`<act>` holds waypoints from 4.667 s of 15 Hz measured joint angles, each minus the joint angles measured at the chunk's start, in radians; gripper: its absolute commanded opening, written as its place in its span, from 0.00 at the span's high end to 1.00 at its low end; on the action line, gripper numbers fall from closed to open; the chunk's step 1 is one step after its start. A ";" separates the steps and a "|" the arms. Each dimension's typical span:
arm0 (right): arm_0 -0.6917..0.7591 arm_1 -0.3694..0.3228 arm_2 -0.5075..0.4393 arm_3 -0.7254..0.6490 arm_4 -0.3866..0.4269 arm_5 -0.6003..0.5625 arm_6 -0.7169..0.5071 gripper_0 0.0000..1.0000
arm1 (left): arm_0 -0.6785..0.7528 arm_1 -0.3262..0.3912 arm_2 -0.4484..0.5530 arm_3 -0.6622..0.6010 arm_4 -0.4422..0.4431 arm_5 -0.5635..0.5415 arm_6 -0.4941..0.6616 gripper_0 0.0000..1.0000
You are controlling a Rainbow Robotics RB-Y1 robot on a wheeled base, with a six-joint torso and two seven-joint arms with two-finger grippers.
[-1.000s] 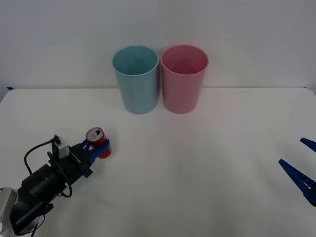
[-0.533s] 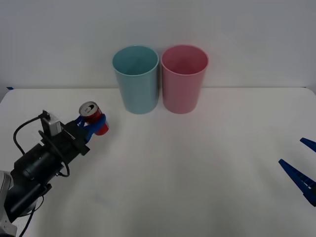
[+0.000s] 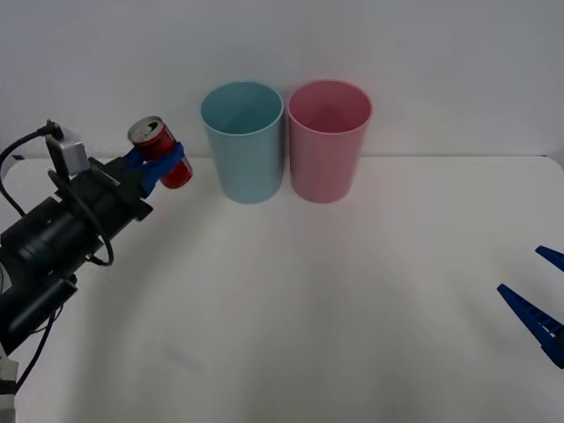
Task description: Grasp the object on the table and drop it into the matching bin: aluminum can to the light blue bin, PET bottle to the pink bin.
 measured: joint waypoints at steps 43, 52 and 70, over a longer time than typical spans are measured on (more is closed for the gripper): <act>0.000 0.000 0.000 0.000 0.000 0.000 0.000 0.00 | -0.779 0.030 -0.020 0.724 -0.376 0.113 0.124 0.00; 0.000 0.000 0.000 0.000 0.000 0.000 0.000 0.00 | -0.530 0.094 -0.014 0.486 -0.163 0.095 0.069 0.00; 0.000 0.000 0.000 0.000 0.000 0.000 0.000 0.00 | 0.049 0.412 0.217 0.261 0.264 -0.258 -0.155 0.00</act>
